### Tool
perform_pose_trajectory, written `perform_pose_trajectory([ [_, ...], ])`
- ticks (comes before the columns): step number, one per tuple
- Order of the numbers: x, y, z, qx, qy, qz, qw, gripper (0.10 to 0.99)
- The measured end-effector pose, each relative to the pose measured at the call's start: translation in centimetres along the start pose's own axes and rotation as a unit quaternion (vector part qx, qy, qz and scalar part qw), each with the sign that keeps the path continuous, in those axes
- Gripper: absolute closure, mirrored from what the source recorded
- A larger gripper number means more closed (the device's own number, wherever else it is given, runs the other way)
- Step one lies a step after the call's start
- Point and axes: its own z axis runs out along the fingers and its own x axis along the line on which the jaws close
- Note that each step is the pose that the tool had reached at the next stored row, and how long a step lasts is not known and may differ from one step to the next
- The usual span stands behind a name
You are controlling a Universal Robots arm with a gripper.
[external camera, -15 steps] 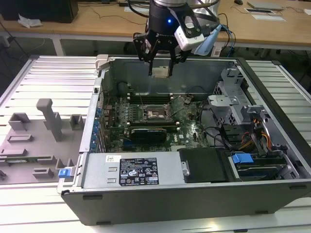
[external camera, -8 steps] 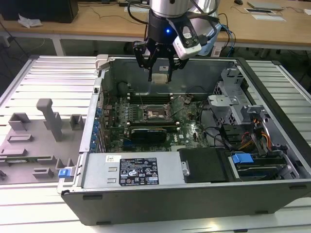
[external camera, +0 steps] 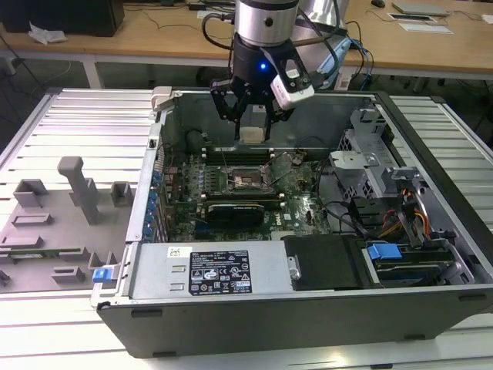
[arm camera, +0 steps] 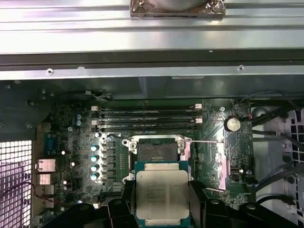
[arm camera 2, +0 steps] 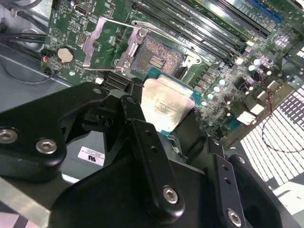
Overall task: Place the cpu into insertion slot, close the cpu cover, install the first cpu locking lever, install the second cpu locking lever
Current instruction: 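Place the cpu into insertion slot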
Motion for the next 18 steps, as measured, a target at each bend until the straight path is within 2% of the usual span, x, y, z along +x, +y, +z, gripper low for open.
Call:
perform_pose_trajectory([
  [3,0.02,-0.04,0.49,-0.0001,-0.0018,0.000,1.0000,0.545],
  [8,0.04,-0.11,1.20,-0.0002,-0.0091,-0.002,1.0000,0.545],
  [14,0.10,-0.20,2.27,0.0000,-0.0094,-0.003,1.0000,0.545],
  [18,0.11,-0.22,2.44,0.0003,-0.0112,0.018,0.9998,0.545],
])
